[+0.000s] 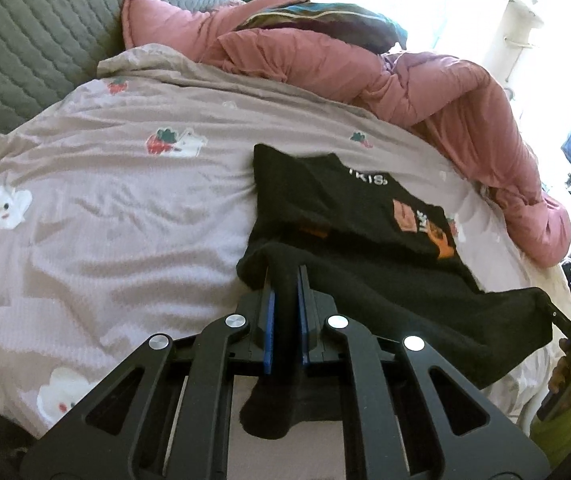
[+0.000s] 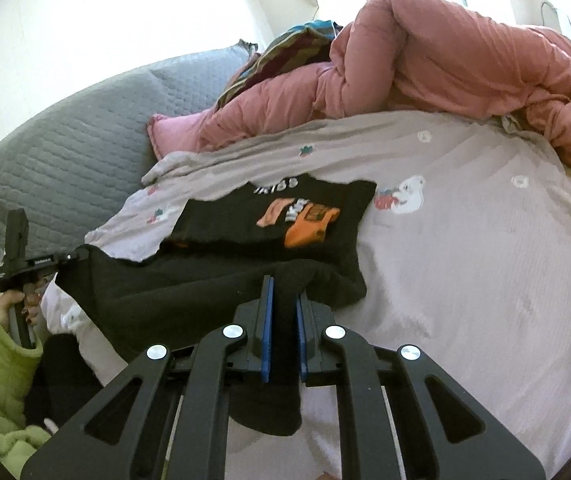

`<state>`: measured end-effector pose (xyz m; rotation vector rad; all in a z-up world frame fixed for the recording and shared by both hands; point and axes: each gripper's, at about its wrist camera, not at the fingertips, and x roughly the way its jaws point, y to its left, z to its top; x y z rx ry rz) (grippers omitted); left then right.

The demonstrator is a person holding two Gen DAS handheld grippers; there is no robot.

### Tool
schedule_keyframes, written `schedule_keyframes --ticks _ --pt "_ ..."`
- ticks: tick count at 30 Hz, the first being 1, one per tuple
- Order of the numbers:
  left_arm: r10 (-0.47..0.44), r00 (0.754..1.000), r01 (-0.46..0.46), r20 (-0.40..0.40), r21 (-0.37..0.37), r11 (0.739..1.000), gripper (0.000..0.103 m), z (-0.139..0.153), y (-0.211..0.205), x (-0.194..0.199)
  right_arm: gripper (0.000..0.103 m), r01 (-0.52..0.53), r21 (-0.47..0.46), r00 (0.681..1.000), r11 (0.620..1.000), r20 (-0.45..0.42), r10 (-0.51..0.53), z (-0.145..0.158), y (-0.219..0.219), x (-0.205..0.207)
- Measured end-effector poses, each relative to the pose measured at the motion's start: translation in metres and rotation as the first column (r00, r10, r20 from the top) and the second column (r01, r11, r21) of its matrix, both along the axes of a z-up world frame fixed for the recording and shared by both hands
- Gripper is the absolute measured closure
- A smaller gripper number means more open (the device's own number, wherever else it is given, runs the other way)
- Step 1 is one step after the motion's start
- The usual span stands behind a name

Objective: Fold small clothes
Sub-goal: 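Lift the hem with both tools and fold it toward the collar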

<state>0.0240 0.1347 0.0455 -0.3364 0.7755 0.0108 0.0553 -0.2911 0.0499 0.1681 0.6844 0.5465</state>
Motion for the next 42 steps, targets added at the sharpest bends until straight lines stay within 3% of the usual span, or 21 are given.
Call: schedule_keyframes --ticks 23,35,39,42 --pt "0.04 0.999 -0.037 0.031 -0.115 0.993 0.1 -0.003 0.027 0.092 0.094 0.094 -0.028 0.994 0.995 0.05 -0.093 0.016 0.015 0.087" --pt "0.081 0.995 -0.073 0.057 -0.142 0.987 0.1 -0.004 0.032 0.142 0.094 0.157 -0.049 0.987 0.986 0.028 -0.156 0.011 0.021 0.145" --pt "0.104 0.994 -0.094 0.037 -0.215 0.972 0.1 -0.015 0.039 0.156 0.094 0.177 -0.062 0.984 0.982 0.007 -0.177 0.003 0.023 0.161" --pt "0.122 0.992 -0.113 0.037 -0.194 0.974 0.1 -0.021 0.04 0.162 0.094 0.188 -0.073 0.982 0.979 -0.014 -0.19 -0.006 0.025 0.172"
